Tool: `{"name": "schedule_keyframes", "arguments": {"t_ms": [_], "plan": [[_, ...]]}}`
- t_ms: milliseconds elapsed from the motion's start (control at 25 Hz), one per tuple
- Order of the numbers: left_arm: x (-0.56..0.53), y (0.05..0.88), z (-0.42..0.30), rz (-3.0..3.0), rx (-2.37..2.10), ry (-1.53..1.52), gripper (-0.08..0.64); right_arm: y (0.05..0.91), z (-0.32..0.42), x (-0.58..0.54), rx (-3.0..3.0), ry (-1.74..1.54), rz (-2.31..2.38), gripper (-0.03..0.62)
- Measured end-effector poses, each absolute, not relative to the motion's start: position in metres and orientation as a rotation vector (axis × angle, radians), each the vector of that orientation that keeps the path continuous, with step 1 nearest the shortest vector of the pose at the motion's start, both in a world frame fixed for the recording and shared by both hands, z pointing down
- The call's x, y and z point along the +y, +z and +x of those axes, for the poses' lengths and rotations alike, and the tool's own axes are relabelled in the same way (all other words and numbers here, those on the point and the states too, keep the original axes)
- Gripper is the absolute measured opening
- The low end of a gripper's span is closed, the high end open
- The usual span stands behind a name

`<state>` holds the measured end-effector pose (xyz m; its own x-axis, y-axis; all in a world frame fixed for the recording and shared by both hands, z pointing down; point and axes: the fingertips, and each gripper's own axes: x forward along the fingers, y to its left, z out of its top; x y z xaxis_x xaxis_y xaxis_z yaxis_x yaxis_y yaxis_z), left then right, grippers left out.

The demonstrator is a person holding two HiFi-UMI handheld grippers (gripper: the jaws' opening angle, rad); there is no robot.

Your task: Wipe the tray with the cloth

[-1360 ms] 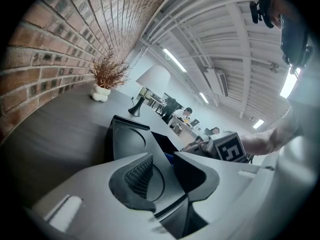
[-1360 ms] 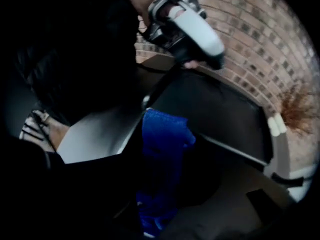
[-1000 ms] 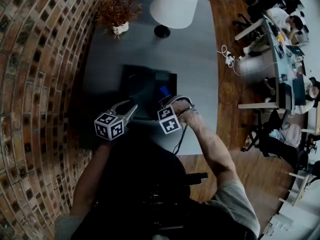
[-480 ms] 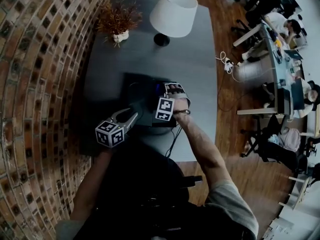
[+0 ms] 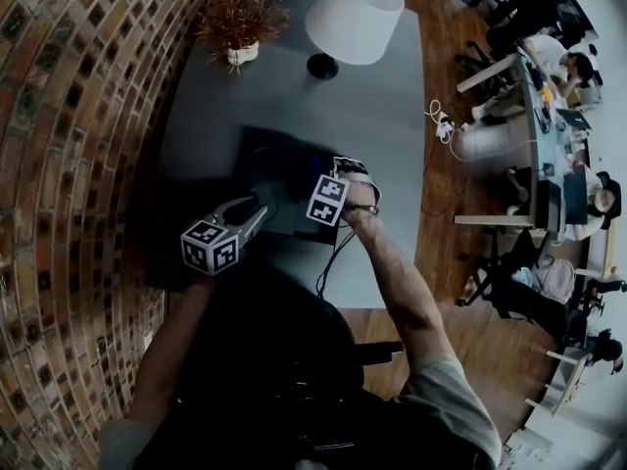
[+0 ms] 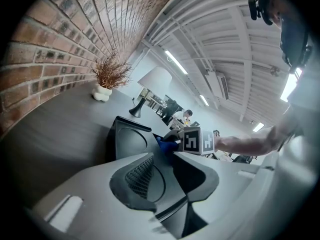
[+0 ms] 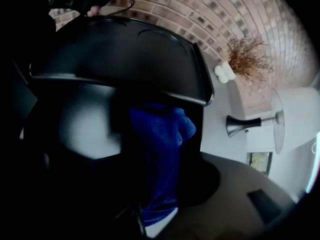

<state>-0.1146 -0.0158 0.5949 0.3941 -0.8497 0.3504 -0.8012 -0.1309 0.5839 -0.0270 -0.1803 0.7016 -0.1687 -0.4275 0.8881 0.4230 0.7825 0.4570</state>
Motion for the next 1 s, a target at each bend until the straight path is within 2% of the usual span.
{"name": "schedule_keyframes", "arguments": {"t_ms": [160,280,600,840,1000], "plan": [[-0.016,0.595,-0.116,1.938,-1.419,-0.096,0.107,0.693,-0.027,-0.188,-1.591,-0.81,0.098,0.169],[-0.016,0.596,-0.116,1.939,-1.419,-0.102,0.107,0.705,-0.017,-0.162,-1.542,-0.699,-0.032,0.169],[-0.015,0.597,-0.118,1.943,-1.41,-0.094,0.107,0.703,0.017,-0.036,-1.648,-0.054,-0.311,0.172],[-0.013,0.599,-0.118,1.932,-1.407,-0.099,0.107,0.687,0.017,-0.035,-1.938,0.429,-0.178,0.172],[-0.015,0.598,-0.118,1.924,-1.399,-0.105,0.107,0.618,0.037,-0.071,-2.308,0.771,0.025,0.175]]}}
